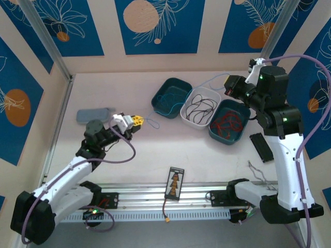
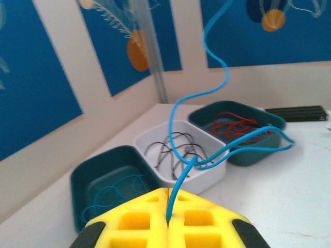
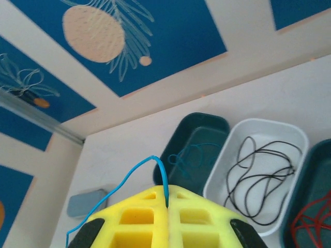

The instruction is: Untangle the cables

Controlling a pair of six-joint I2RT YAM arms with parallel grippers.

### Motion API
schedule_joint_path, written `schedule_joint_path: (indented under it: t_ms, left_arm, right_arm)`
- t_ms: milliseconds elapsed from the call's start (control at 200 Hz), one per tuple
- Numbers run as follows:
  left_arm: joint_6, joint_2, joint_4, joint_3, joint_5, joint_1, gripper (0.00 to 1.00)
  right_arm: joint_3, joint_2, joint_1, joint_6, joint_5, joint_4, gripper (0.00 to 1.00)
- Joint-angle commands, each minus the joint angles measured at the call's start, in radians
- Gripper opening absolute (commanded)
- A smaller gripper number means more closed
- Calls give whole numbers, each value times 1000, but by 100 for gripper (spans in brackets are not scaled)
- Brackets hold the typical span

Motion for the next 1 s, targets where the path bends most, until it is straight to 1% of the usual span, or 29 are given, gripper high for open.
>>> schedule_joint_path:
  t_ms: [0, 85, 205, 370, 515, 580, 645, 805, 935, 995]
  left_arm:
    - [-51, -48, 80, -36, -173, 21, 0]
    - [-76, -80, 113, -59, -233, 44, 0]
    - [-118, -101, 124, -72, -296, 66, 0]
    - [-203, -126, 152, -98, -467, 107, 0]
    - [-228, -146, 61, -86, -661, 128, 0]
    - [-228, -151, 13, -74, -704, 139, 0]
    - [-232, -151, -24, -63, -718, 141, 0]
    - [-241, -142, -51, -56, -738, 143, 0]
    - [-234, -117, -113, -16, -641, 143, 0]
    - [-251, -87, -150, 14, -590, 143, 0]
  right_arm:
    - [-13, -39, -45, -12, 69, -36, 0]
    - [-27, -59, -91, -3, 69, -43, 0]
    - [-45, -77, -144, 12, 33, -40, 0]
    - [-54, -87, -191, 24, 14, -47, 0]
    - [-52, -93, -223, 27, -6, -50, 0]
    - [-55, -96, -235, 30, -21, -47, 0]
    - [-57, -97, -242, 33, -52, -38, 0]
    - [-63, -85, -243, 37, -120, -18, 0]
    - [-66, -66, -222, 27, -224, 22, 0]
    - [-63, -49, -188, 18, -236, 37, 0]
